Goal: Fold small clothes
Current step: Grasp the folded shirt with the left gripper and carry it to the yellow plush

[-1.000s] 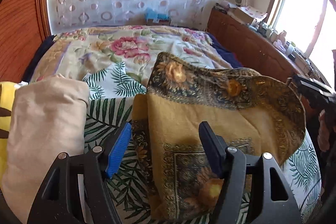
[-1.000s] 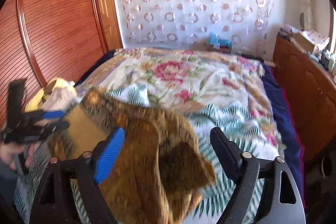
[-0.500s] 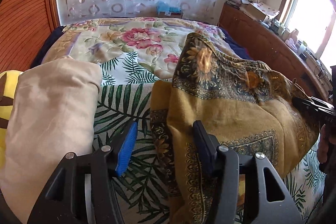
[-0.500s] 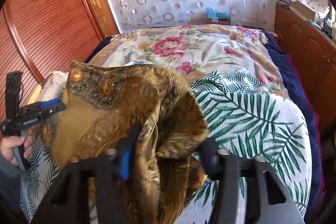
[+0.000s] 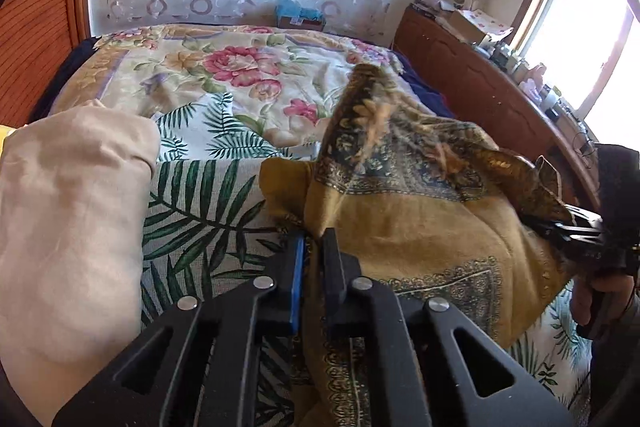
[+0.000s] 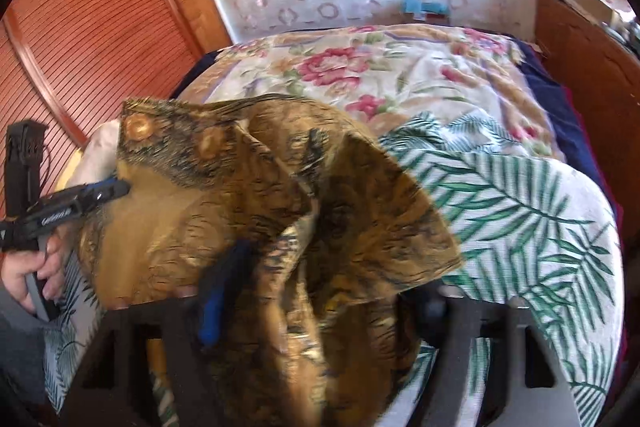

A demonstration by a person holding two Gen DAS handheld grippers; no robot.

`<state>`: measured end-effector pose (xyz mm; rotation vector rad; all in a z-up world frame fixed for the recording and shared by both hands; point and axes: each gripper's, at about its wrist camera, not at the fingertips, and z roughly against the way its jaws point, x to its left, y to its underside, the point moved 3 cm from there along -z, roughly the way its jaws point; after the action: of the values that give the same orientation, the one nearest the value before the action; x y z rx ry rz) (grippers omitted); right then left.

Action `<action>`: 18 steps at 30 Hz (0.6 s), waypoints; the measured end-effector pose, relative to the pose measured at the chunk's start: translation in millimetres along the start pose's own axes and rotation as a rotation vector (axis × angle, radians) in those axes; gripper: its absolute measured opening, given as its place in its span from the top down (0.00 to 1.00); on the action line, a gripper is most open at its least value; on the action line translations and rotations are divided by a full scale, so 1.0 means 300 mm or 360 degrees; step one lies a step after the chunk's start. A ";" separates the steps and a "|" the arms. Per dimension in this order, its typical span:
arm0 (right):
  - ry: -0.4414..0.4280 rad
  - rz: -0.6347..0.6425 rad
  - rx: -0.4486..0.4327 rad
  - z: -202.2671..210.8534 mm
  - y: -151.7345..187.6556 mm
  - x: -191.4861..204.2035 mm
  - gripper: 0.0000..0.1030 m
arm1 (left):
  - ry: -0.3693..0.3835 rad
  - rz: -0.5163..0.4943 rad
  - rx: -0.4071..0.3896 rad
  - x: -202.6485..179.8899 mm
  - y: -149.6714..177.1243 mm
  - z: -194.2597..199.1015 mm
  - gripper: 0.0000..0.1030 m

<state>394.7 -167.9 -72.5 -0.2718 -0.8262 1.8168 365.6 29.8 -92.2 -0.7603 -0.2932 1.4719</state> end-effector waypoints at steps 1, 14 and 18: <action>-0.0016 0.0020 0.0010 0.003 0.001 0.007 0.58 | 0.0020 -0.0011 -0.0042 -0.010 -0.001 0.028 0.93; -0.0106 0.0290 -0.0313 0.192 -0.059 0.153 0.84 | 0.0119 -0.0007 -0.0457 -0.030 0.064 0.467 0.94; -0.0186 0.0415 -0.0377 0.208 -0.125 0.275 0.84 | 0.0057 0.0059 -0.0579 0.050 0.103 0.601 0.94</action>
<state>355.2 -112.3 13.9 -0.4458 -1.1339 1.9911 232.7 92.2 17.9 -1.0866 -0.5305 1.4559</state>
